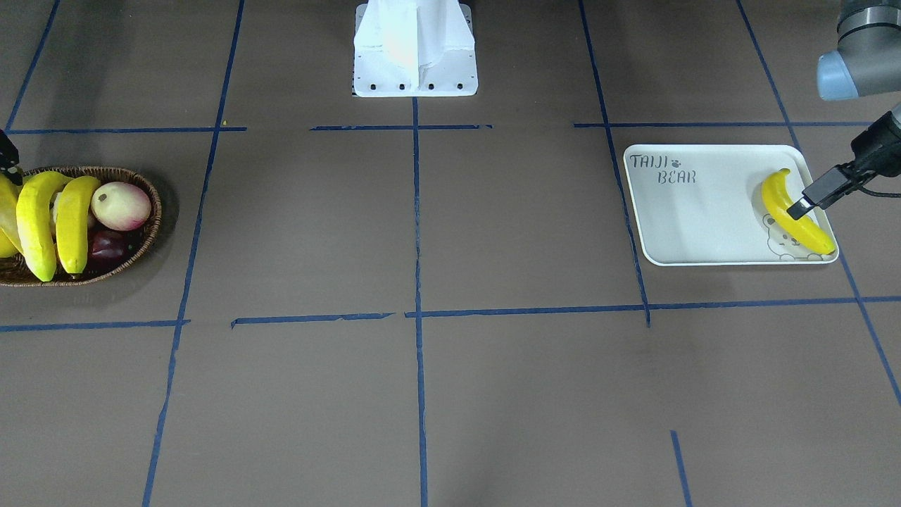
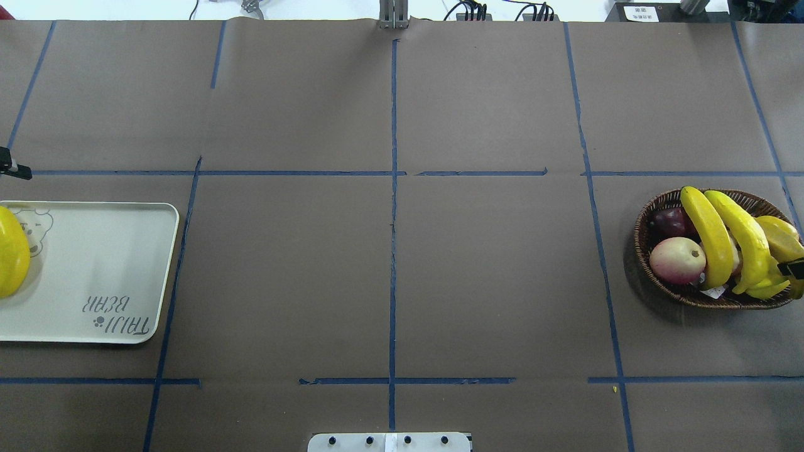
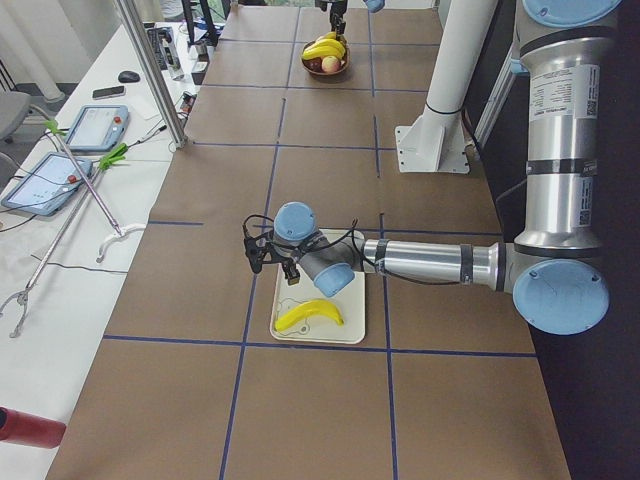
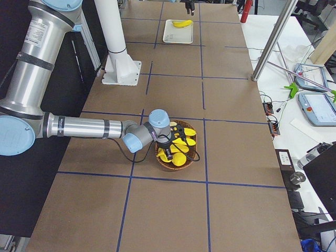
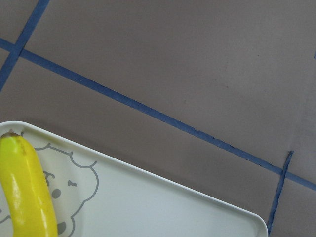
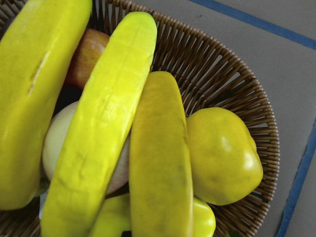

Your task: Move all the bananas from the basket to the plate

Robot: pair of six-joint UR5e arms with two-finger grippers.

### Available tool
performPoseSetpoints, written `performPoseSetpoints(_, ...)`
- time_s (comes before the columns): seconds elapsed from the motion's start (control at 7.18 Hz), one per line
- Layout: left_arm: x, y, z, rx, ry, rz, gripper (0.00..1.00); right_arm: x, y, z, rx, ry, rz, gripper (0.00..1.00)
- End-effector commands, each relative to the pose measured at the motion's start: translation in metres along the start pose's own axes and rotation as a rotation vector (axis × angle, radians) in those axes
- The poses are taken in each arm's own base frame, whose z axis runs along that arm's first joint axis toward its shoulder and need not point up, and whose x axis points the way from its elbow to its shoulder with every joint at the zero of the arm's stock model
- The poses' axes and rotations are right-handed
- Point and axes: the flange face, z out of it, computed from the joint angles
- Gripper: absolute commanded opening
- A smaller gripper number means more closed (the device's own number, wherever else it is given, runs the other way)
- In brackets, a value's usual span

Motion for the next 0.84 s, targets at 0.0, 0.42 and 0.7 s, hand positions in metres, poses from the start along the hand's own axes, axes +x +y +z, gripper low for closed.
performPoseSetpoints(0.0, 0.000, 0.000, 0.000, 0.000, 0.000, 0.000, 1.00, -0.003, -0.003, 0.002, -0.002, -0.003, -0.009, 0.19)
performPoseSetpoints(0.42, 0.000, 0.000, 0.000, 0.000, 0.000, 0.000, 1.00, 0.009, -0.004, -0.014, 0.032, 0.003, 0.022, 0.00)
performPoseSetpoints(0.7, 0.001, 0.000, 0.000, -0.001, 0.001, 0.001, 1.00, 0.029, -0.015, -0.063, 0.137, 0.026, 0.090, 0.00)
